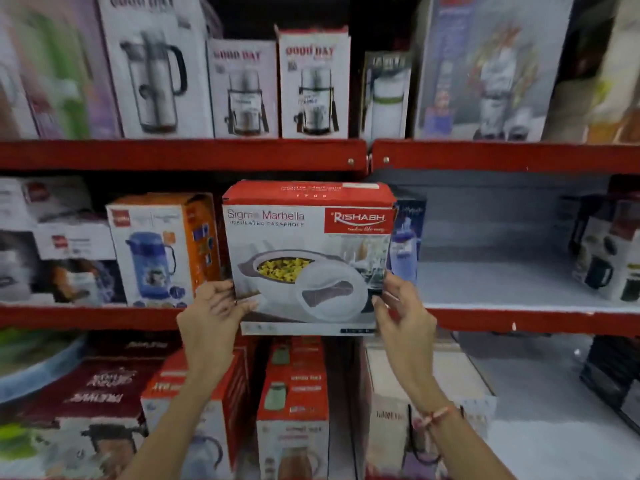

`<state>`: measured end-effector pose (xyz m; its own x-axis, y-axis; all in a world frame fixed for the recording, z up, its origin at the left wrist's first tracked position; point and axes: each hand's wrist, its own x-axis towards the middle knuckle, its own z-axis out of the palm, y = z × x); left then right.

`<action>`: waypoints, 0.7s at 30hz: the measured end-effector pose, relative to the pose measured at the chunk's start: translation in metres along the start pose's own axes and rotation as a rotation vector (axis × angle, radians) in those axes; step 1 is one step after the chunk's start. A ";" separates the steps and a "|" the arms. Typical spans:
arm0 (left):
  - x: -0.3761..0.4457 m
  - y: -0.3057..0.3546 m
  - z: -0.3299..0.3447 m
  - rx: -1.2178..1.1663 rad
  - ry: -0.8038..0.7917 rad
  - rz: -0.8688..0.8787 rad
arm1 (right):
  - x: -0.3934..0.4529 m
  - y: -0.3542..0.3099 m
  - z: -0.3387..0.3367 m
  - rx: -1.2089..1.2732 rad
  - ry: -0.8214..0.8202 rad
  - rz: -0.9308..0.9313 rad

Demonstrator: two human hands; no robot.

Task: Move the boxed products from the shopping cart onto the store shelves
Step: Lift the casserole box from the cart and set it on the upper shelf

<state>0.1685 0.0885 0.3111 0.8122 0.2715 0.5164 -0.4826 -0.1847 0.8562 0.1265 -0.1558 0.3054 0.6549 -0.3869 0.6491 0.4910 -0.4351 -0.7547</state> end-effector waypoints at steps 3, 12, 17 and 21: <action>0.025 -0.018 0.008 -0.019 0.027 -0.013 | 0.021 0.013 0.023 0.025 -0.002 0.027; 0.078 -0.055 0.032 0.058 0.033 -0.055 | 0.063 0.045 0.072 -0.004 -0.026 0.101; 0.087 -0.073 0.032 0.162 -0.009 -0.072 | 0.064 0.061 0.082 -0.068 -0.053 0.146; 0.090 -0.081 0.031 0.203 -0.026 -0.057 | 0.062 0.066 0.084 -0.091 -0.038 0.153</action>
<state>0.2904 0.0983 0.2878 0.8458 0.2634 0.4639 -0.3614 -0.3568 0.8614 0.2477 -0.1408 0.2876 0.7401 -0.4236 0.5223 0.3313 -0.4463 -0.8313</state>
